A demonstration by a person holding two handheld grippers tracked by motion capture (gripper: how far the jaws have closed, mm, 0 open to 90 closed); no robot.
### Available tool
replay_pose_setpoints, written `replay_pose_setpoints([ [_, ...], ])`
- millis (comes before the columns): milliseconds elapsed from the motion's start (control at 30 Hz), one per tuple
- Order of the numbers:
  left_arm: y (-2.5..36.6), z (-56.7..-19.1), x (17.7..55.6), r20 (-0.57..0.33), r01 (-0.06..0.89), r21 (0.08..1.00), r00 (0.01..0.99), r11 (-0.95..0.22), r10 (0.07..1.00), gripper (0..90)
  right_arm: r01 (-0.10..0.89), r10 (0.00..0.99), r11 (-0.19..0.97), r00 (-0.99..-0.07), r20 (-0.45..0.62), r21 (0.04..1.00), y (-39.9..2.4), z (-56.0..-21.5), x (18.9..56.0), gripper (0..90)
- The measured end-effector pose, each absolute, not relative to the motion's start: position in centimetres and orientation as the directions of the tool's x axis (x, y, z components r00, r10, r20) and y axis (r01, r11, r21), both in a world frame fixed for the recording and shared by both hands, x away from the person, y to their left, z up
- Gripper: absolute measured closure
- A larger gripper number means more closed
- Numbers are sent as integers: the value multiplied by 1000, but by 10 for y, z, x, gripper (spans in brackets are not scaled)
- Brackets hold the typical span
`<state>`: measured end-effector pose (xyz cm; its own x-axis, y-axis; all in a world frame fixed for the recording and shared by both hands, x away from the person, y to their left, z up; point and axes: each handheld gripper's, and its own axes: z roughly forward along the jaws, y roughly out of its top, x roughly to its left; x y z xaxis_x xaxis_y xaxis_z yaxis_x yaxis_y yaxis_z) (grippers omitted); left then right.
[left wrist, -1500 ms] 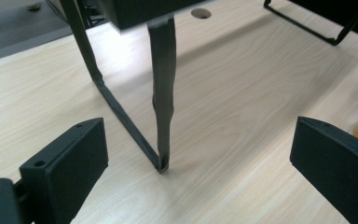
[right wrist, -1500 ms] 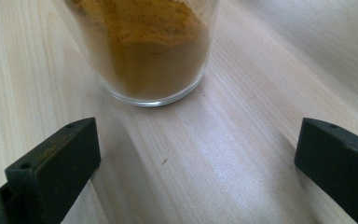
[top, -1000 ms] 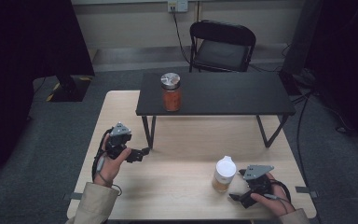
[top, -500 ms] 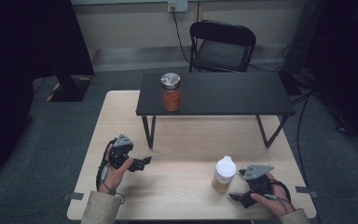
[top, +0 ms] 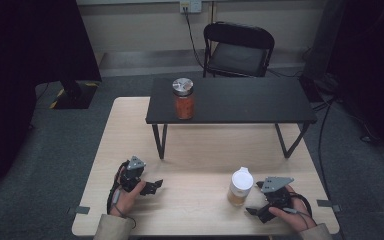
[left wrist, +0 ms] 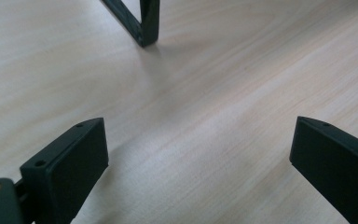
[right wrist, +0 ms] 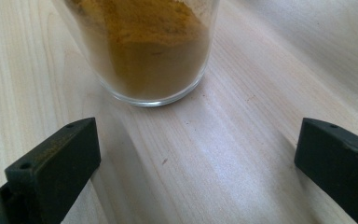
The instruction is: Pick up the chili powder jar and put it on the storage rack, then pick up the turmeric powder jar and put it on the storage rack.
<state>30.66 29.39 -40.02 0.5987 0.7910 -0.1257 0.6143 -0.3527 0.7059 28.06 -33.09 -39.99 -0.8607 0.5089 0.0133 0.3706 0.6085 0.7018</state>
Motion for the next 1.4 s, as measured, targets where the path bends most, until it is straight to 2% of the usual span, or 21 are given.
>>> replay_pose_setpoints([
  [367,289,-408,298,-31,562,706,631,-430,775,3,369,508,609,-861,12,702,-331,-400,281,0],
  [1233,288,-408,296,-28,563,707,627,-428,778,0,374,514,606,-858,14,701,-330,-400,280,0],
  [1400,288,-408,296,-28,563,707,627,-428,778,0,390,515,587,-856,44,709,-335,-401,283,0],
])
